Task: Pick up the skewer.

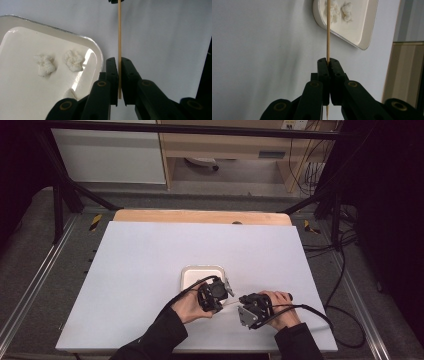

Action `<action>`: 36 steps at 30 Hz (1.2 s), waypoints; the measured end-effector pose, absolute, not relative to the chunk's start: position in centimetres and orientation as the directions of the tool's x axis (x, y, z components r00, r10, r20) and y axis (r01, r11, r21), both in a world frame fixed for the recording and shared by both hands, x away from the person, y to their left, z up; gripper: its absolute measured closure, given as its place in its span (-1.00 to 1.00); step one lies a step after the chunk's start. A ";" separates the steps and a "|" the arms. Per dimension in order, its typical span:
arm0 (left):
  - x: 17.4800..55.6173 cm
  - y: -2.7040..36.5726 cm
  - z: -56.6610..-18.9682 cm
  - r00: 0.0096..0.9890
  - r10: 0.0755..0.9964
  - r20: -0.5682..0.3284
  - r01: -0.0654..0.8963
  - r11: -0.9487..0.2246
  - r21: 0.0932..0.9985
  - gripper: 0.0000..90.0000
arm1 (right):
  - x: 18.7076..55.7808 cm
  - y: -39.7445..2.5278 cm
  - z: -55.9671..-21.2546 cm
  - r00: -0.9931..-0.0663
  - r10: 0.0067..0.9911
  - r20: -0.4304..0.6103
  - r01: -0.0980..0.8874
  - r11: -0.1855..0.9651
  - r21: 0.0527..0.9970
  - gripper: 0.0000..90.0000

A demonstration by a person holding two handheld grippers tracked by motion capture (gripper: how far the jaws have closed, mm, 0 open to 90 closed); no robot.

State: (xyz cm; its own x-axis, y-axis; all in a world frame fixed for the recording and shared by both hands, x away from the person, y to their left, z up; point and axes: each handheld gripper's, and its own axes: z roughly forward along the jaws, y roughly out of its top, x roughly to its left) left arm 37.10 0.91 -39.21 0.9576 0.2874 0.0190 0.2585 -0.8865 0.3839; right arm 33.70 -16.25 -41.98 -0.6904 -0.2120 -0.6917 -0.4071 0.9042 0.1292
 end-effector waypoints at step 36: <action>37.1 2.7 -39.1 0.941 0.326 0.091 0.271 -0.887 0.374 0.98 | 34.3 -18.5 -40.1 -0.774 0.183 -0.607 -0.148 0.879 0.454 0.00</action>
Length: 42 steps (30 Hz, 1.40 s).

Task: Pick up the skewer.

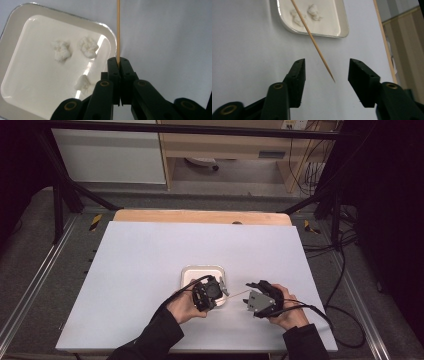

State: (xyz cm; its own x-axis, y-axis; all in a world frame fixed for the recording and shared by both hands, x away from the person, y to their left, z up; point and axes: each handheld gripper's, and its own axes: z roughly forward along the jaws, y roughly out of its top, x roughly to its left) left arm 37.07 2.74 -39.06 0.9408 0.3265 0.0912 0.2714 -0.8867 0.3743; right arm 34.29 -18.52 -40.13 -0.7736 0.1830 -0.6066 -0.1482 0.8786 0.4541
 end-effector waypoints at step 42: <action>33.9 17.4 -40.4 0.744 0.669 0.007 0.443 -0.501 0.743 0.97 | 37.1 -19.3 -40.9 -0.680 0.732 0.047 0.503 0.419 0.756 -0.98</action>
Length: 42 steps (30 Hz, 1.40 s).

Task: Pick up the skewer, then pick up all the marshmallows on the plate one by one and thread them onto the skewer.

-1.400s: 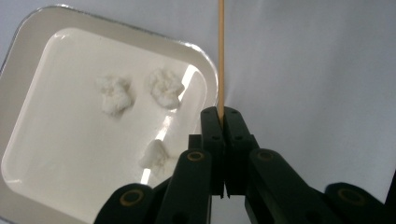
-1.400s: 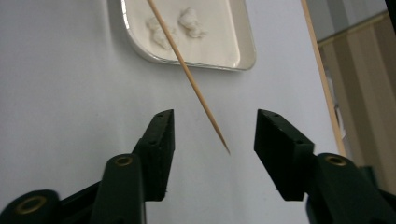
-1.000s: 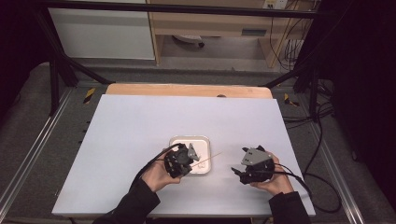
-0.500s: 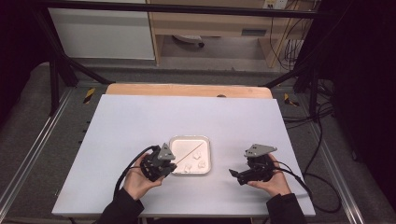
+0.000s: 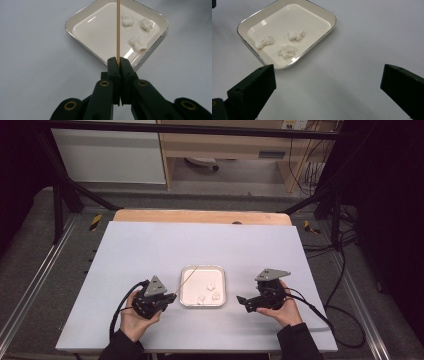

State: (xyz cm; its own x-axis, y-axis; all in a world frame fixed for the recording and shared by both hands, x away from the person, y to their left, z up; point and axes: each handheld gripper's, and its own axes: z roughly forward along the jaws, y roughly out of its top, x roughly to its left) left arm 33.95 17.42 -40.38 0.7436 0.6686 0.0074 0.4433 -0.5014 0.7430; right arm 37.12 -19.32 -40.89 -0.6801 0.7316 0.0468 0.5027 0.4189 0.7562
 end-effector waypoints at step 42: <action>33.3 20.0 -41.9 0.713 0.699 -0.056 0.451 -0.395 0.800 0.97 | 41.4 -9.1 -43.9 -0.735 0.676 0.055 0.488 0.471 0.735 0.00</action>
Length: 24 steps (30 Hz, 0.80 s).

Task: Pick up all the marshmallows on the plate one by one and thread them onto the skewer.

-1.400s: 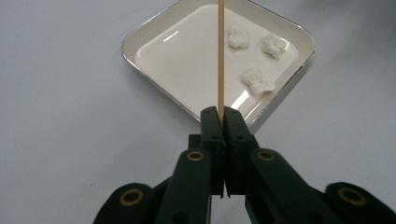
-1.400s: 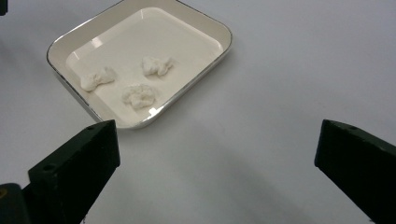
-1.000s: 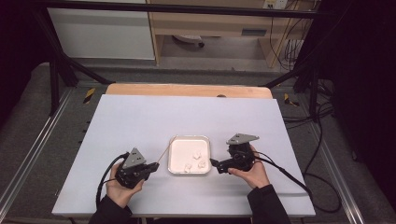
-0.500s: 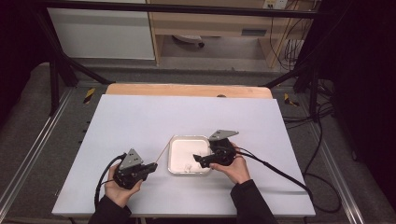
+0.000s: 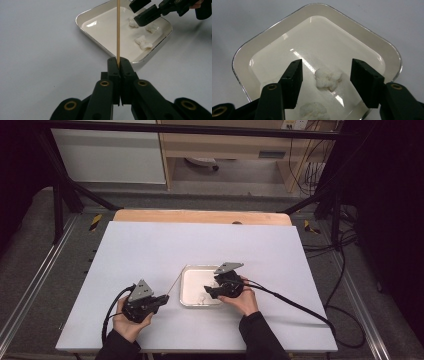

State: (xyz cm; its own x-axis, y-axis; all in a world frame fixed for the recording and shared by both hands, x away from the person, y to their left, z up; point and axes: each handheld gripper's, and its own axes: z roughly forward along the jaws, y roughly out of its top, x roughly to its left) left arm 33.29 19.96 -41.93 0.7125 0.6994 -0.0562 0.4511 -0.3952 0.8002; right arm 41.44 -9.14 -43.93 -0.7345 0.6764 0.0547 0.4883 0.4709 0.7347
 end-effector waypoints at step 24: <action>33.1 19.9 -41.9 0.709 0.703 -0.055 0.440 -0.380 0.814 0.97 | 41.4 -8.9 -45.0 -0.720 0.693 0.039 0.491 0.468 0.734 0.49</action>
